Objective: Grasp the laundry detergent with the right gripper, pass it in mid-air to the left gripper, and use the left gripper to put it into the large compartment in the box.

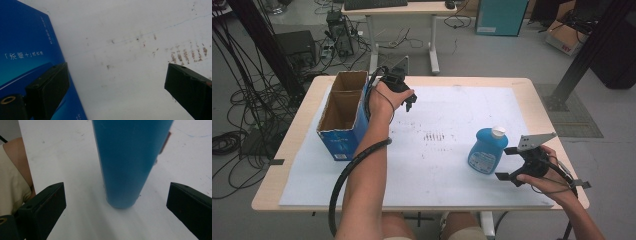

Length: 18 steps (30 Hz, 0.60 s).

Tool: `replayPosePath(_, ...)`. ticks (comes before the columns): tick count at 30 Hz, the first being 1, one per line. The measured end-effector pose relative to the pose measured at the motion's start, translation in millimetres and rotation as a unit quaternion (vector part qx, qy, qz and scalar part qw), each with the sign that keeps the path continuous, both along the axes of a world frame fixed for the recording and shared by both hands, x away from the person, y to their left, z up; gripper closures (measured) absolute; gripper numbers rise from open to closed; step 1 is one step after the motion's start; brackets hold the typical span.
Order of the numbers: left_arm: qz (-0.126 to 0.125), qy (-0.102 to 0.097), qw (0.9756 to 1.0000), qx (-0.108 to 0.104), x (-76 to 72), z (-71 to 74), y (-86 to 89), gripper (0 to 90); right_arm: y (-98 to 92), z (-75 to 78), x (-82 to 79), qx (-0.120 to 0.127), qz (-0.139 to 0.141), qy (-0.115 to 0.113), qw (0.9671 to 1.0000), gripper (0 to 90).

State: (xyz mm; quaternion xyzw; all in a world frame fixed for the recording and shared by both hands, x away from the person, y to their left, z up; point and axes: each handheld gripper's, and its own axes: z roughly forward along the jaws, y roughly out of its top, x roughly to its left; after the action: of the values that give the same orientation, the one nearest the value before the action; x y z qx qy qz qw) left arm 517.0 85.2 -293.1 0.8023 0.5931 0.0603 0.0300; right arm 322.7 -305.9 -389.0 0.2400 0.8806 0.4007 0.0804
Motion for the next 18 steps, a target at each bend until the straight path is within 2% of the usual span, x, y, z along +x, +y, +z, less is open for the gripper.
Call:
replayPosePath(5,0.004,-0.003,1.0,0.0,-0.9,2.3,3.1,6.4,8.3,-4.9,2.1,0.009,-0.006,-0.006,0.9999,2.2)
replayPosePath(10,0.005,-0.002,1.0,0.003,-1.3,2.2,6.2,6.4,10.7,-6.3,4.8,0.02,-0.004,-0.023,0.9995,2.0)
replayPosePath(18,0.006,0.0,1.0,0.002,-0.9,0.6,4.5,6.4,13.1,-7.1,5.1,0.021,-0.003,-0.028,0.9994,1.9)
